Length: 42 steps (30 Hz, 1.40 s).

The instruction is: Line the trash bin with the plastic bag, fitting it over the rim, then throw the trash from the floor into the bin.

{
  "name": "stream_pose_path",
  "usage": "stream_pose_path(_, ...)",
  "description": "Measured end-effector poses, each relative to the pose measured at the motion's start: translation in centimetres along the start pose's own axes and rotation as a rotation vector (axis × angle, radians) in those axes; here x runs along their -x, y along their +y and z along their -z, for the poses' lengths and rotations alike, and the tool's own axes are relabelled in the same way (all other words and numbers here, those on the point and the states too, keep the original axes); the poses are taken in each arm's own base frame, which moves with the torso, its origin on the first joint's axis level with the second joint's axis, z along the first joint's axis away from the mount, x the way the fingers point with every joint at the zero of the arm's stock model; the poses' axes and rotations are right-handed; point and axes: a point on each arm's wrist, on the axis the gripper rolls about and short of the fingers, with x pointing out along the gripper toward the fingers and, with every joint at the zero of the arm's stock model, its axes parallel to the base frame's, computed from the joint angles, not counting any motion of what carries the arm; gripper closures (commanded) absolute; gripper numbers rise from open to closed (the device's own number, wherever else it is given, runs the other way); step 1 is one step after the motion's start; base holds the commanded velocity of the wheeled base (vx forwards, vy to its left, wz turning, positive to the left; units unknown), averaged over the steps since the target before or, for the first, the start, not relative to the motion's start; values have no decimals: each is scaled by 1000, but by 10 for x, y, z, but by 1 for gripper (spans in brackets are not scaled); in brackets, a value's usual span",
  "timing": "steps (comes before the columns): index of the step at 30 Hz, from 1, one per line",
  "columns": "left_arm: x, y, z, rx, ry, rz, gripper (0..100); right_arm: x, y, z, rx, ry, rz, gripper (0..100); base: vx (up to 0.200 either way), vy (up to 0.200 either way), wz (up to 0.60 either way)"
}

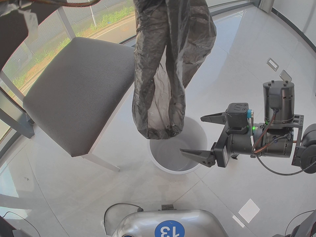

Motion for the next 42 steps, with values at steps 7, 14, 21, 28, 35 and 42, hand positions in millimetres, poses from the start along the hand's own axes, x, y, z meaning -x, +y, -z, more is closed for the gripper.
stream_pose_path(7,3,-4,-4,16,-15,20,100,-13,-3,-7,5,-13,10,0,0,0,0)
stream_pose_path(14,4,-7,-4,22,-17,35,100,-25,-7,-8,-7,3,60,0,0,0,0)
stream_pose_path(21,4,-11,-3,19,-9,50,100,-35,-13,-9,-10,-20,74,100,0,0,0)
stream_pose_path(28,2,-13,-2,18,2,59,100,-41,-15,-5,-34,-11,82,100,0,0,0)
stream_pose_path(35,0,-10,-1,23,7,42,100,-39,-13,1,-37,9,82,100,0,0,0)
stream_pose_path(42,-8,2,4,79,21,-19,100,-14,-7,20,-52,68,102,100,0,0,0)
